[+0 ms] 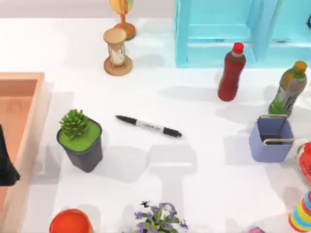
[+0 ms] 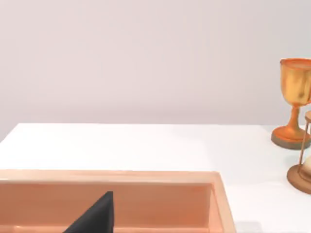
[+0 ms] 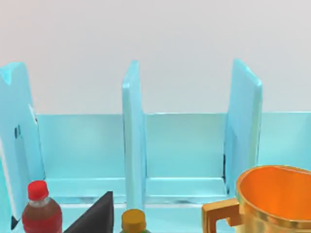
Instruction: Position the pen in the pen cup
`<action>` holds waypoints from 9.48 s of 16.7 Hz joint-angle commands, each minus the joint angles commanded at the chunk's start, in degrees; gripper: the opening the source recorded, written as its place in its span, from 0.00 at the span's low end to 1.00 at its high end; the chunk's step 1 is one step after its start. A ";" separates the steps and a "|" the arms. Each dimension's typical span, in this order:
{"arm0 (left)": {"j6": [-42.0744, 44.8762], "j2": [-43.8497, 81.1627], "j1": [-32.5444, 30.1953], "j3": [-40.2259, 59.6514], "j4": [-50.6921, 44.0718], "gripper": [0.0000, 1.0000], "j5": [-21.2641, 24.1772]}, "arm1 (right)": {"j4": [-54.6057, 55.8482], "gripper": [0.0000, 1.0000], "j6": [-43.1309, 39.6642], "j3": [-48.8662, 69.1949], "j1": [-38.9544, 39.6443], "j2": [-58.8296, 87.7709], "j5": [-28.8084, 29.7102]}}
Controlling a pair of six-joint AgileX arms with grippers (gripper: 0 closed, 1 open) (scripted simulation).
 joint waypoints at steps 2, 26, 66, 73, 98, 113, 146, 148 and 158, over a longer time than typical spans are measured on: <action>0.00 0.00 0.00 0.00 0.00 1.00 0.00 | -3.03 1.00 0.02 8.28 1.40 6.17 0.65; 0.00 0.00 0.00 0.00 0.00 1.00 0.00 | -70.00 1.00 -23.71 117.51 39.02 128.30 8.89; 0.00 0.00 0.00 0.00 0.00 1.00 0.00 | -55.77 0.02 -27.93 108.09 40.21 139.63 9.16; 0.00 0.00 0.00 0.00 0.00 1.00 0.00 | -55.77 0.00 -27.93 108.09 40.21 139.63 9.16; 0.00 0.00 0.00 0.00 0.00 1.00 0.00 | -75.93 0.00 -11.07 95.04 55.81 108.05 7.20; 0.00 0.00 0.00 0.00 0.00 1.00 0.00 | -24.14 0.00 -6.69 68.93 28.46 97.58 -26.49; 0.00 0.00 0.00 0.00 0.00 1.00 0.00 | 83.94 0.00 5.83 8.08 -8.54 77.84 -72.42; 0.00 0.00 0.00 0.00 0.00 1.00 0.00 | 81.87 0.00 5.71 8.44 -11.10 78.47 -71.82; 0.00 0.00 0.00 0.00 0.00 1.00 0.00 | 78.40 0.23 6.58 8.19 -14.55 80.22 -71.33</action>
